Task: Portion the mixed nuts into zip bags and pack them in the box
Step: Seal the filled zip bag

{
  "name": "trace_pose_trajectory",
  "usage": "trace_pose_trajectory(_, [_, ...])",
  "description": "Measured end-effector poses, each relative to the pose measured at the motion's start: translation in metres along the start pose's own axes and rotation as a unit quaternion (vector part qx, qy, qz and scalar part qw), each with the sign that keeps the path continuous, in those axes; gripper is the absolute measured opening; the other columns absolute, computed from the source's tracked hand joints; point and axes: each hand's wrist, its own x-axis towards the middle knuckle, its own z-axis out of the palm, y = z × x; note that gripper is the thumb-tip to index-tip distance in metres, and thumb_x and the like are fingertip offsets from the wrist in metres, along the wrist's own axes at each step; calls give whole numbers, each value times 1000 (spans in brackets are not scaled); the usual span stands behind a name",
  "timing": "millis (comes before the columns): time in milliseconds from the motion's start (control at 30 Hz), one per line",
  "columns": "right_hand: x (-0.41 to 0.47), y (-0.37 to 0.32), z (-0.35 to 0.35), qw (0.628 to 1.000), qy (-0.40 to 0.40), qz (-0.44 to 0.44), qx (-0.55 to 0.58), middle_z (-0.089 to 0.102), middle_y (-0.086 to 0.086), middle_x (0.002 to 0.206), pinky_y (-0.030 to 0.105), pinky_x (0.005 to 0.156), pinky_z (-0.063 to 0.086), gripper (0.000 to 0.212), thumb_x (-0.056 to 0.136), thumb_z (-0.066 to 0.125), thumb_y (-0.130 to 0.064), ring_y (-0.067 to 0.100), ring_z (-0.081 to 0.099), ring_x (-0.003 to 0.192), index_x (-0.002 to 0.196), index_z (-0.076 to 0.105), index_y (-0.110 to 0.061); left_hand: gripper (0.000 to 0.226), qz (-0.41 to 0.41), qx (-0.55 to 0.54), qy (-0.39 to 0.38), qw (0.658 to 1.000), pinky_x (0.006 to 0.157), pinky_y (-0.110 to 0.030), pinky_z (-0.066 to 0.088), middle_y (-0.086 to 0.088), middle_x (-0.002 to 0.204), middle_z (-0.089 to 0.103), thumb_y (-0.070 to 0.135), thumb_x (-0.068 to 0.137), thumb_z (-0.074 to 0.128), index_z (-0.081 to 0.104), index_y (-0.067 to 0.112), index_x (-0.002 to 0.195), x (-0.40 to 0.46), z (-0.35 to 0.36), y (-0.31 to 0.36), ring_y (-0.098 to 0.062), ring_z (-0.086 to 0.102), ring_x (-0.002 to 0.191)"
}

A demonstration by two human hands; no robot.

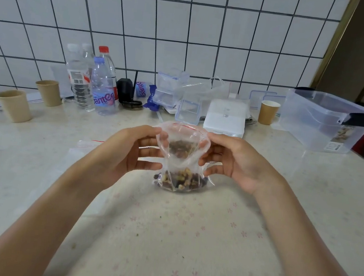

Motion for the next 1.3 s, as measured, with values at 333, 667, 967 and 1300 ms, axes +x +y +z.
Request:
trace_pose_trajectory(333, [0,2,2,999,24,-35,13,73,11,87,33,60,62,8,82,81,-14,25,73,77,84,74,-13,16,60,14,38,997,59,-25,59,-6,90,75,24,75,85,79,17,88,2,-3,-5,-12,71,72])
trace_pose_trajectory(667, [0,10,28,879,247,-332,-238,48,17,55,37,40,35,25,81,58,3,44,48,42,74,44,-17,13,358,323,305,821,52,-49,58,-5,63,56,8,78,66,55,15,76,-3,16,-14,-34,60,60])
trace_pose_trajectory(967, [-5,1,30,986,120,-89,-72,64,10,60,32,48,56,26,97,66,-18,31,69,55,73,62,-8,31,107,105,125,981,60,-42,62,-11,81,70,24,103,56,73,7,82,-6,16,-2,-25,71,68])
trace_pose_trajectory(1300, [-6,-6,22,991,11,-39,129,76,8,89,28,60,60,9,80,75,-22,18,74,78,82,81,-15,12,78,-79,-19,994,68,-22,61,2,90,75,26,87,73,82,23,95,-6,2,6,-6,73,81])
